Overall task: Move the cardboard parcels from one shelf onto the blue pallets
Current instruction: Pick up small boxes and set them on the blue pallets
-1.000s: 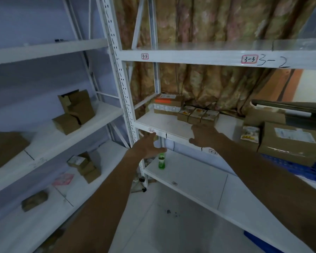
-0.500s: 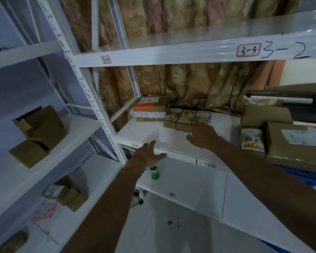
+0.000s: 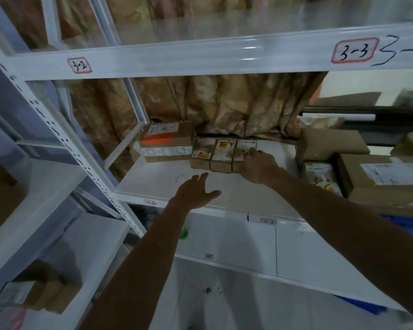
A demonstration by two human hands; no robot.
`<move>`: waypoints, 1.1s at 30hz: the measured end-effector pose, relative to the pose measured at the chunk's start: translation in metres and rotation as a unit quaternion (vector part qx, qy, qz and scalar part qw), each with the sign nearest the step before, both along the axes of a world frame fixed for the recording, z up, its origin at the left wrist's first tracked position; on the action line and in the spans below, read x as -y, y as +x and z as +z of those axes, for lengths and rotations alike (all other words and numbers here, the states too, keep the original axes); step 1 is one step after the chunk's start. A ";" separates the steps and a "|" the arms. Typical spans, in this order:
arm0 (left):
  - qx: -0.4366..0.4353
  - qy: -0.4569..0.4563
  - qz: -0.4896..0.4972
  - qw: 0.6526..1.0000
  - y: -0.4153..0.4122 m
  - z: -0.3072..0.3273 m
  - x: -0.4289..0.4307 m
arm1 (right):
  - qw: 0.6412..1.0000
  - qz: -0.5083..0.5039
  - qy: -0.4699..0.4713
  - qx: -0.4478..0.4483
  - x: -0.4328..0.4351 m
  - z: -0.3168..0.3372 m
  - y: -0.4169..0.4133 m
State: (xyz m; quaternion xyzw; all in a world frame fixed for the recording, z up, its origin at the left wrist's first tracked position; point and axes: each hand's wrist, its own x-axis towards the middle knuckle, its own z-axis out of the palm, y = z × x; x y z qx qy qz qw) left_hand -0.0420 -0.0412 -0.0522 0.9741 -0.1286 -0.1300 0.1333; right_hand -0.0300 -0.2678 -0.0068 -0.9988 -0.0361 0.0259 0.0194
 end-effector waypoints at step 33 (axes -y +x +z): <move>0.165 -0.048 -0.171 0.970 0.149 -0.035 -0.066 | 0.951 -0.276 0.110 -0.081 -0.027 -0.077 0.156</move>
